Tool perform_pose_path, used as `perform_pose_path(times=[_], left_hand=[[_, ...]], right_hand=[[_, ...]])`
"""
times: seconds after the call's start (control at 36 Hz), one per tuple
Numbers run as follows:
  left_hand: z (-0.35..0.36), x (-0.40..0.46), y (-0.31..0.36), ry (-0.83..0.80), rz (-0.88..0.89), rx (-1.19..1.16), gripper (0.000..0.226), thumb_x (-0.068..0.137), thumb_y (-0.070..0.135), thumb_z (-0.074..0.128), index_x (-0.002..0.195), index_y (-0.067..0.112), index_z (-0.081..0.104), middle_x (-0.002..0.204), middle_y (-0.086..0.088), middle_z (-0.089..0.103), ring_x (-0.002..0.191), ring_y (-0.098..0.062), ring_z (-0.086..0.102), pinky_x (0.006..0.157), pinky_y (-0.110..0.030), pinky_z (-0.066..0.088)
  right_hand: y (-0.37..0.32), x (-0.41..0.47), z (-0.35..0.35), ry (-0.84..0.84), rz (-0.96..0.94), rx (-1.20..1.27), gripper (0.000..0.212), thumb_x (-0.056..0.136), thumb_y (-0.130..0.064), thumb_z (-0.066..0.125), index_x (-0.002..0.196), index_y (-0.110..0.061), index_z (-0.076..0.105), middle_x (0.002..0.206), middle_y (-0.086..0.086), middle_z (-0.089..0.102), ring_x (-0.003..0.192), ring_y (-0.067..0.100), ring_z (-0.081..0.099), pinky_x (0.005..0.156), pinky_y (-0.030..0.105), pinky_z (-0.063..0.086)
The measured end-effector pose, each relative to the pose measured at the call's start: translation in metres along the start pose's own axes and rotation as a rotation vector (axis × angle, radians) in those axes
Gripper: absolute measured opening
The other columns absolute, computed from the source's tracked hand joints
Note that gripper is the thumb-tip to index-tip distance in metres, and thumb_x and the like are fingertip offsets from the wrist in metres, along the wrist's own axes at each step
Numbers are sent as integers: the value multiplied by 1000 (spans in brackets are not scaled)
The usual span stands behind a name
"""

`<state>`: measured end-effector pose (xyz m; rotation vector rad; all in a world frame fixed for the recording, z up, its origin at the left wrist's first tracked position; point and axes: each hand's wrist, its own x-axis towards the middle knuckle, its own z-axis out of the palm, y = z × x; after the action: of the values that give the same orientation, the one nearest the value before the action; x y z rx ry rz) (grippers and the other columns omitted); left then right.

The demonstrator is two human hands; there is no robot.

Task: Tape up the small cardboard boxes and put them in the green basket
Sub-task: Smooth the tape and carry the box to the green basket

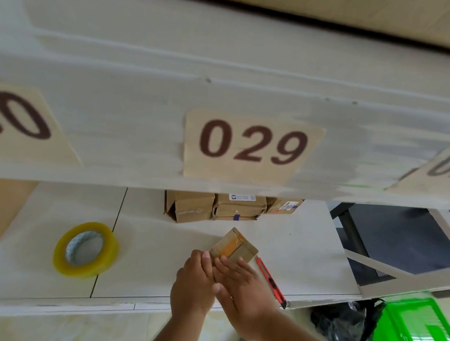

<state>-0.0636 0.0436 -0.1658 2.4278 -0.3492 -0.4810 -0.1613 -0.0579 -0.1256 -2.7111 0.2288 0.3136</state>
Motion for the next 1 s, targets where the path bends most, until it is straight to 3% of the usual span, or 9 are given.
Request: perform_pose_path(times=[0.22,0.42,0.53,0.61,0.69,0.78,0.83,0.89,1.0], left_hand=[[-4,-2,3,-1,2,-7,40,101,54,13,98,34,48,90,12,62,84,-18,60,71,-39,53],[-4,-5,2,26,64,16,68,84,70,-6,94,29,48,84,10,62,78,-18,61,65,-38,53],[-6,-4,5,-13,38,33,60,89,64,-2,93,29,47,85,10,61,79,-14,61,70,-37,53],[-6,-2,4,-39,17,58,45,96,55,5,94,31,43,86,9,59,81,-13,59,72,-38,53],[-9,1,4,-64,3,63,39,99,53,8,97,32,41,92,8,59,84,-16,60,70,-36,50],[-9,2,6,-68,-24,51,39,100,53,9,93,31,40,88,9,58,80,-15,61,68,-34,48],[-8,0,9,-64,-37,17,39,101,52,11,90,29,41,84,9,57,76,-13,60,68,-33,48],[-9,-1,11,-70,-46,6,41,102,52,13,90,28,43,83,8,57,74,-12,59,65,-31,44],[-6,-1,8,-56,-34,-6,42,100,56,14,88,27,41,83,6,58,71,-15,58,58,-32,38]], right_hand=[[1,19,14,95,229,-208,57,109,-50,24,150,-20,49,159,3,41,150,19,34,115,41,20],[-4,50,-5,36,398,-102,83,93,-62,-15,158,-12,-19,163,3,-31,152,18,-29,125,39,-13],[3,75,-14,57,583,-123,91,96,-68,2,161,-5,-7,167,14,20,151,30,26,124,41,20],[13,92,-23,62,674,-138,91,96,-74,6,145,-7,43,122,9,65,109,28,64,88,40,51],[19,99,-30,94,698,-77,80,99,-68,6,110,-18,67,96,2,71,90,25,68,70,35,47],[14,96,-30,131,695,-68,74,101,-64,7,113,-17,64,100,3,71,92,26,67,72,36,47],[9,87,-22,128,683,-111,80,100,-68,8,137,-11,50,125,8,65,112,29,62,92,41,50],[1,77,-13,100,640,-104,91,98,-70,7,161,-4,11,164,16,28,149,32,30,122,43,25],[-13,51,-3,20,519,-134,81,98,-64,-6,156,-10,-23,161,9,-33,151,27,-30,123,49,-14]])
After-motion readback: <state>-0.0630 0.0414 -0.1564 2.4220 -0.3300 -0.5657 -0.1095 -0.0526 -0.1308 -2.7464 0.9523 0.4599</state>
